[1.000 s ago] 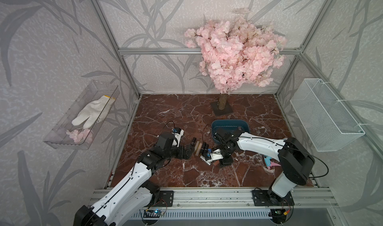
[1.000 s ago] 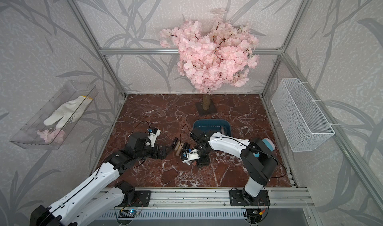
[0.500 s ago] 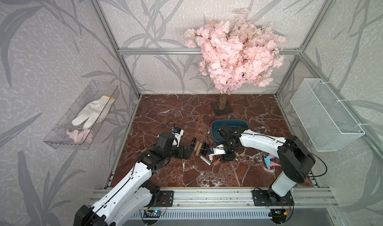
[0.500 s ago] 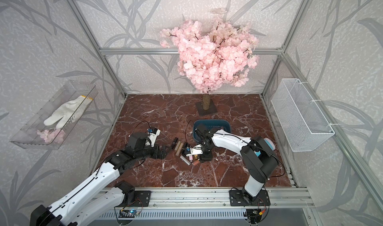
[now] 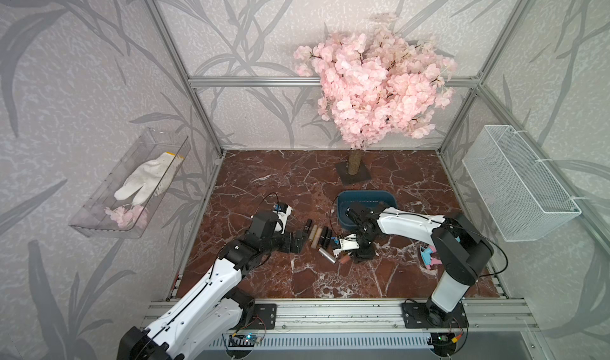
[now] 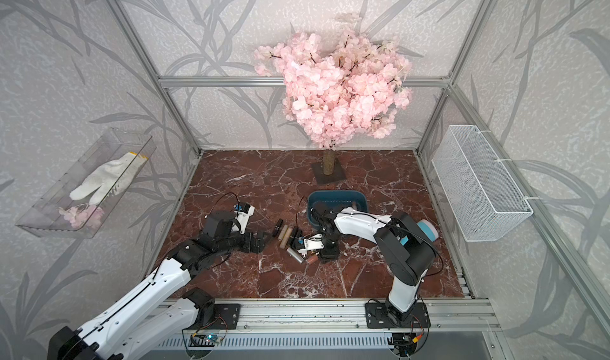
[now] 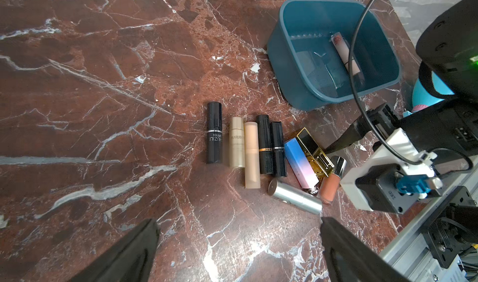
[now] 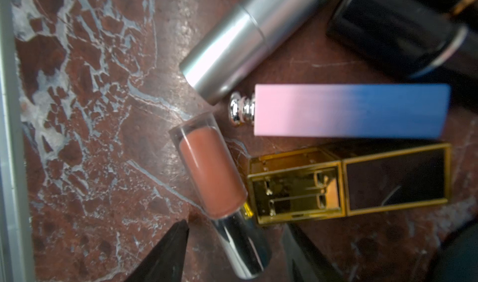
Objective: Put the lipstick into the storage box
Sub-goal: Pick up the lipstick at the center of the board, then place the lipstick in the storage box.
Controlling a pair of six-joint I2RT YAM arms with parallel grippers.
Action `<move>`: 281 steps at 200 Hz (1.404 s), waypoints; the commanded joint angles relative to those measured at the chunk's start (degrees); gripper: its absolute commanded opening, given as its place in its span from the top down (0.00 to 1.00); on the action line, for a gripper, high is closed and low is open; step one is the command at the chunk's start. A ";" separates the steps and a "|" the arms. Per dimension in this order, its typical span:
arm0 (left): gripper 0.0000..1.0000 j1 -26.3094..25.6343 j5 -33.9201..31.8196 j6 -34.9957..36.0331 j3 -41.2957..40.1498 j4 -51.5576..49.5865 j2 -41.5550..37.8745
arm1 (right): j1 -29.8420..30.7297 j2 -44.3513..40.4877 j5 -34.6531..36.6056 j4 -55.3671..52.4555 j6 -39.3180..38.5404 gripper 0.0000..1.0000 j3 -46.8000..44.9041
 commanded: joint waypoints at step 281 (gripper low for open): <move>0.00 -2.34 3.40 0.50 7.89 10.80 8.84 | -4.27 -27.14 12.22 17.75 53.64 0.77 1.48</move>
